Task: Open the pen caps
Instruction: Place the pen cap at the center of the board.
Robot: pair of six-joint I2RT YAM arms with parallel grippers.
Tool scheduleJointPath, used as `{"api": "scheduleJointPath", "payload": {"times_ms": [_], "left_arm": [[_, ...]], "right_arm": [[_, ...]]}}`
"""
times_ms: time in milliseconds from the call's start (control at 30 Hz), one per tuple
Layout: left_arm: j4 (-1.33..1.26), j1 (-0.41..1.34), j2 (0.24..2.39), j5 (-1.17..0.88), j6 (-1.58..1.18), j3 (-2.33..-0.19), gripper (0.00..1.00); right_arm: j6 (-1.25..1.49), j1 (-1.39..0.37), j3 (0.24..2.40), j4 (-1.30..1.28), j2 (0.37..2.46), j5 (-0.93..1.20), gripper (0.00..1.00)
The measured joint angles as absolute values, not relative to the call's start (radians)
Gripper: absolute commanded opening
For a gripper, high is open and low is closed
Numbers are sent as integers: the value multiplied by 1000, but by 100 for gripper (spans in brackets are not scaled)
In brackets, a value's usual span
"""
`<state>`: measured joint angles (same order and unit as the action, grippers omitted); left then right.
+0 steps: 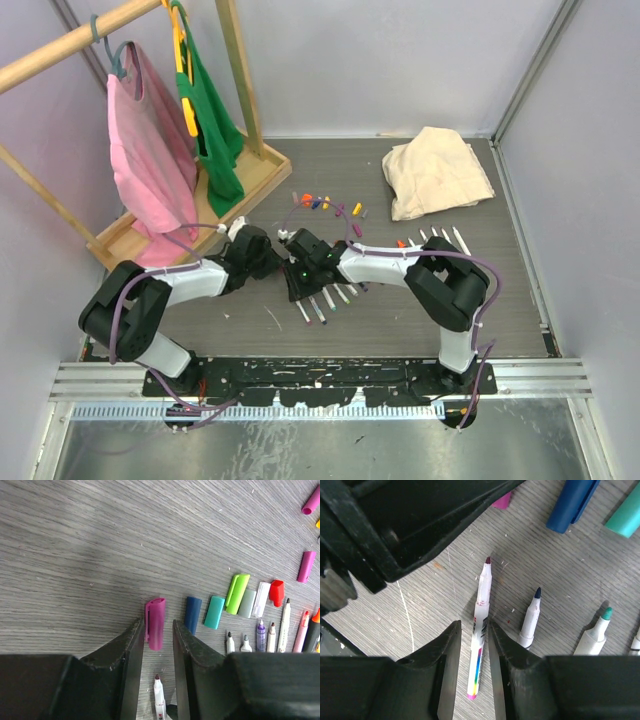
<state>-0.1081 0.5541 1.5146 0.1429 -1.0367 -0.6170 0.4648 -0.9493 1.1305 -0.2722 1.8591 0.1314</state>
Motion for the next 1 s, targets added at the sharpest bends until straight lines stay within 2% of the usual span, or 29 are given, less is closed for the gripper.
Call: {"api": "scheduleJointPath", "payload": {"times_ms": [300, 467, 600, 700, 900, 933, 1000], "left_arm": [[-80, 554, 1485, 141, -1028, -617, 40], [-28, 553, 1369, 142, -1005, -617, 46], [10, 553, 1238, 139, -976, -617, 51], [24, 553, 1151, 123, -938, -616, 62], [7, 553, 995, 28, -813, -584, 97], [4, 553, 968, 8, -791, -577, 99], [3, 553, 925, -25, -755, -574, 98]], "right_arm": [[402, -949, 1142, -286, 1861, 160, 40], [348, -932, 1140, -311, 1832, 167, 39], [284, -886, 1123, -316, 1730, 179, 39], [221, -833, 1096, -305, 1624, 193, 41], [52, -651, 1033, -293, 1410, 289, 49], [17, -588, 1033, -294, 1379, 327, 50], [-58, -445, 1034, -306, 1325, 410, 55]]}}
